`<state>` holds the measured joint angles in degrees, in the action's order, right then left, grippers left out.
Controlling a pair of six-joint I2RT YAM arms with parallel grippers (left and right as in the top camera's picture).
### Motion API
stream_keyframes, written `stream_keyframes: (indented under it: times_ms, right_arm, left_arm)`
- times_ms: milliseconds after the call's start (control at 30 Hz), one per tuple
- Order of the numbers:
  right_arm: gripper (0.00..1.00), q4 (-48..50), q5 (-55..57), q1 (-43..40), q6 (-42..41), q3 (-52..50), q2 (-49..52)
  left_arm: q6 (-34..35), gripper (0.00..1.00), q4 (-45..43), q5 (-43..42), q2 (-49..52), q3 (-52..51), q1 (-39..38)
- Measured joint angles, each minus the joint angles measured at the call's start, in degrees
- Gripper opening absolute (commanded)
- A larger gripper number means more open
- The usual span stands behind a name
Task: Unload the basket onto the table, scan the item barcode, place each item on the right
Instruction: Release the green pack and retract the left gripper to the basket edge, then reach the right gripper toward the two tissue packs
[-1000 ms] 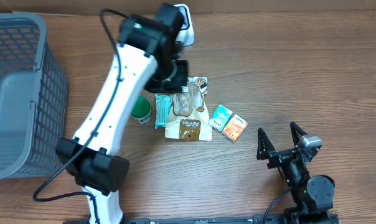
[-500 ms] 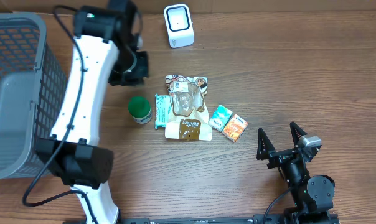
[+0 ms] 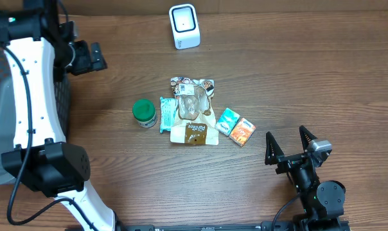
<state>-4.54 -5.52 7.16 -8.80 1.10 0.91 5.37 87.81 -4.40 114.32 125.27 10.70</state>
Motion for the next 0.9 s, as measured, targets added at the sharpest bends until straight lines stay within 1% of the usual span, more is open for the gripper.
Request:
stream_keyframes:
  times_ms: [900]
  right_arm:
    - [1.0, -0.02, 0.0, 0.0, 0.0, 0.0, 0.0]
  left_arm:
    - [-0.04, 1.0, -0.02, 0.0, 0.0, 0.0, 0.7]
